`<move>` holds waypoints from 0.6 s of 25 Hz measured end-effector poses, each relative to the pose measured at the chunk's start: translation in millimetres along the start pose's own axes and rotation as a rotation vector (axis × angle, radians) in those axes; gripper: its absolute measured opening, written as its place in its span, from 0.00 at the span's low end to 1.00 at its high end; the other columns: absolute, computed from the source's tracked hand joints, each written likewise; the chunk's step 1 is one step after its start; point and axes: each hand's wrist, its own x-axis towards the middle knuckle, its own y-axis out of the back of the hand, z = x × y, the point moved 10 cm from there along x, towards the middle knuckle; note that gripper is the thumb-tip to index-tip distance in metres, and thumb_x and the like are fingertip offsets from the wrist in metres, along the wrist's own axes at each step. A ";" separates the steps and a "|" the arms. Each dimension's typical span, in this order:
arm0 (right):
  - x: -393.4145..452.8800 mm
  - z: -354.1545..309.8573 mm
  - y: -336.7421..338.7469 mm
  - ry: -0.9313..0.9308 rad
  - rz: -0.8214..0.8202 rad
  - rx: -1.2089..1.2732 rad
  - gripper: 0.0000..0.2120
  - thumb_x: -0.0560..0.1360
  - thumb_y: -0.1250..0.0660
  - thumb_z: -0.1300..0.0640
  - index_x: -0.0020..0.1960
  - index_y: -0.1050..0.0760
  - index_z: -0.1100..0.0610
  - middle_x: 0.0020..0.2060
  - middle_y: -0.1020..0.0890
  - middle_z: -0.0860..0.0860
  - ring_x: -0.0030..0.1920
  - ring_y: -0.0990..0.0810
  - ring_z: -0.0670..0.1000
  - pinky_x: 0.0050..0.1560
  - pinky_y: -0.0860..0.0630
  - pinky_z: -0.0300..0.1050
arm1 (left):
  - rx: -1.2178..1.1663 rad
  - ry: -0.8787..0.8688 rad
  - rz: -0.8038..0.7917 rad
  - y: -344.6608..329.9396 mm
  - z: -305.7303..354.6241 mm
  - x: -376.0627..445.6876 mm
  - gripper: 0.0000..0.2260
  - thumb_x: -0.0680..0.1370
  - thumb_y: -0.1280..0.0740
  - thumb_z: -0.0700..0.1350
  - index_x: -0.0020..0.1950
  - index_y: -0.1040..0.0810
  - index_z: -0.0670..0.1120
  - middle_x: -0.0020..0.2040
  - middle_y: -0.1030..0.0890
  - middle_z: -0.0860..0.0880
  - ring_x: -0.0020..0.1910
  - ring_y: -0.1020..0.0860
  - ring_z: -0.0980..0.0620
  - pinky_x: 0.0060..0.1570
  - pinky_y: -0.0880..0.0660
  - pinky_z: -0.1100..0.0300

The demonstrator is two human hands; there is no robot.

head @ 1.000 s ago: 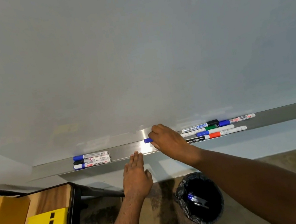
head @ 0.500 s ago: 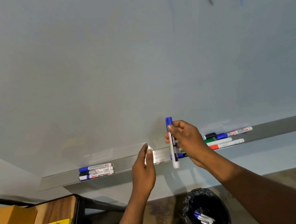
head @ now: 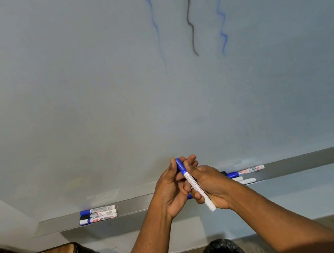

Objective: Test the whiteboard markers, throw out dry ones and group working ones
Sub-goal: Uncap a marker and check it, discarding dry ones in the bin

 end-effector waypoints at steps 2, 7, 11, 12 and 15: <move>-1.7 -4.1 6.5 -0.004 -0.009 -0.030 0.27 0.77 0.40 0.38 0.53 0.21 0.62 0.31 0.23 0.54 0.23 0.31 0.47 0.21 0.34 0.36 | 0.020 -0.030 0.029 -4.7 4.7 5.1 0.13 0.81 0.40 0.50 0.53 0.25 0.41 0.59 0.19 0.39 0.58 0.20 0.45 0.54 0.21 0.49; -8.1 -17.4 17.6 0.042 -0.024 -0.024 0.23 0.81 0.42 0.43 0.53 0.23 0.64 0.27 0.29 0.51 0.23 0.37 0.44 0.19 0.40 0.35 | 0.188 -0.098 0.129 -12.3 10.0 12.3 0.14 0.79 0.37 0.49 0.52 0.25 0.38 0.56 0.18 0.37 0.56 0.19 0.44 0.58 0.25 0.50; -12.0 -48.6 31.2 0.159 0.187 -0.350 0.21 0.81 0.42 0.44 0.44 0.23 0.60 0.26 0.28 0.50 0.22 0.36 0.45 0.23 0.38 0.38 | 0.180 -0.223 0.299 -22.9 20.3 15.6 0.11 0.80 0.37 0.47 0.48 0.24 0.38 0.50 0.16 0.38 0.53 0.18 0.44 0.53 0.22 0.53; -13.6 -61.6 33.1 0.215 0.251 -0.511 0.20 0.81 0.42 0.44 0.41 0.23 0.57 0.26 0.27 0.49 0.23 0.34 0.45 0.25 0.36 0.39 | 0.207 -0.260 0.354 -24.0 25.4 15.2 0.11 0.80 0.37 0.47 0.48 0.24 0.38 0.48 0.16 0.39 0.52 0.18 0.44 0.51 0.22 0.55; -21.1 -98.4 26.7 0.425 0.379 -0.900 0.19 0.82 0.42 0.46 0.37 0.24 0.52 0.26 0.27 0.43 0.27 0.29 0.43 0.31 0.35 0.33 | 0.241 -0.348 0.454 -33.7 37.2 8.9 0.11 0.80 0.36 0.47 0.48 0.22 0.38 0.46 0.16 0.40 0.50 0.17 0.45 0.46 0.22 0.57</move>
